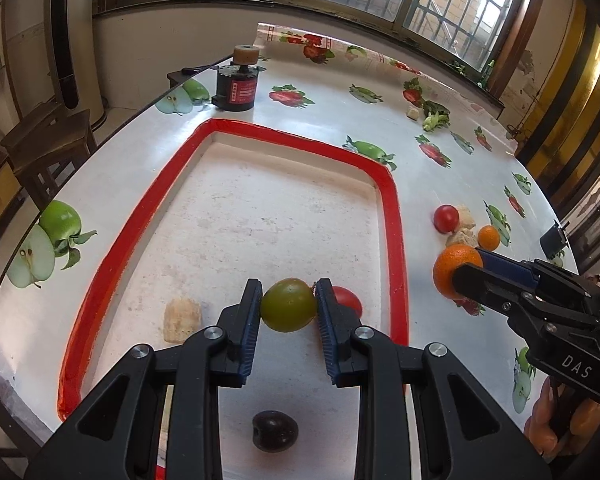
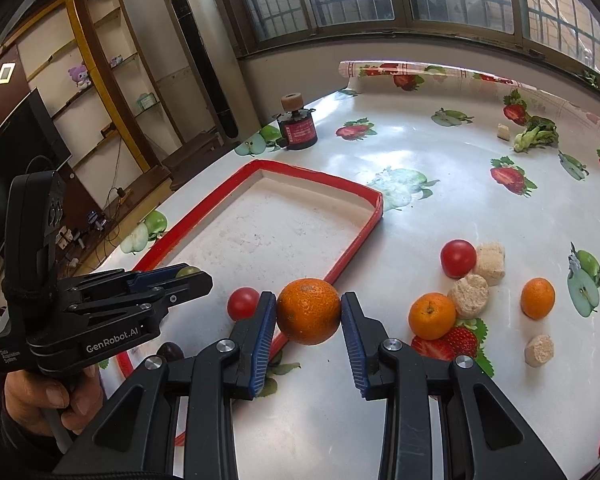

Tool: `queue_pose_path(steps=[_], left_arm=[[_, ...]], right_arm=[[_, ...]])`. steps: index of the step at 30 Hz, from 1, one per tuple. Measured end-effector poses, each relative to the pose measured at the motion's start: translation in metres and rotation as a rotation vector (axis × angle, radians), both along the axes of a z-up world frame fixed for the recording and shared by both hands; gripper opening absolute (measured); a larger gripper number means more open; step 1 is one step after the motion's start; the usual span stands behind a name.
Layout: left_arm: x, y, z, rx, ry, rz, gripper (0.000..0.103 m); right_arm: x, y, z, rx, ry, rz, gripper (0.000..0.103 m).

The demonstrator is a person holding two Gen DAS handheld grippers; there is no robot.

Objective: Organize fruits
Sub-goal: 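Carry the green tomato with left tool while right tool carries the orange toward the tray, then open left tool to drop the green tomato in the tray while right tool releases the orange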

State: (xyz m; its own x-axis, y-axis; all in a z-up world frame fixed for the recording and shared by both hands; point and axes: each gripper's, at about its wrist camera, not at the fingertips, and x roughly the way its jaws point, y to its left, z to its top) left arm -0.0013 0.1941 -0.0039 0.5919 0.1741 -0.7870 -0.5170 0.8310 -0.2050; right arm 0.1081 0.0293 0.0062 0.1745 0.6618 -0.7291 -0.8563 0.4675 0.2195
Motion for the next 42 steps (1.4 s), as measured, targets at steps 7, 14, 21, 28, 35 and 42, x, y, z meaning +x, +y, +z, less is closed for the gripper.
queue_pose_path(steps=[7,14,21,28,35,42], left_arm=[[0.001,0.028,0.002,0.016,0.01,0.033,0.025],[0.01,0.054,-0.002,0.021,0.037,0.058,0.025],[0.017,0.064,-0.02,-0.002,0.081,0.063,0.025],[0.023,0.063,-0.034,-0.031,0.137,0.049,0.025],[0.022,0.065,-0.035,-0.037,0.156,0.062,0.03],[0.014,0.058,-0.026,-0.03,0.122,0.091,0.04]], right_arm=[[-0.002,0.028,-0.004,-0.009,0.012,0.038,0.034],[-0.002,0.067,-0.008,-0.029,0.022,0.084,0.034],[-0.001,0.092,-0.033,-0.091,0.03,0.101,0.034],[0.0,0.097,-0.046,-0.122,0.028,0.108,0.036],[0.0,0.096,-0.045,-0.124,0.033,0.103,0.038],[0.005,0.075,-0.027,-0.069,0.037,0.071,0.051]])
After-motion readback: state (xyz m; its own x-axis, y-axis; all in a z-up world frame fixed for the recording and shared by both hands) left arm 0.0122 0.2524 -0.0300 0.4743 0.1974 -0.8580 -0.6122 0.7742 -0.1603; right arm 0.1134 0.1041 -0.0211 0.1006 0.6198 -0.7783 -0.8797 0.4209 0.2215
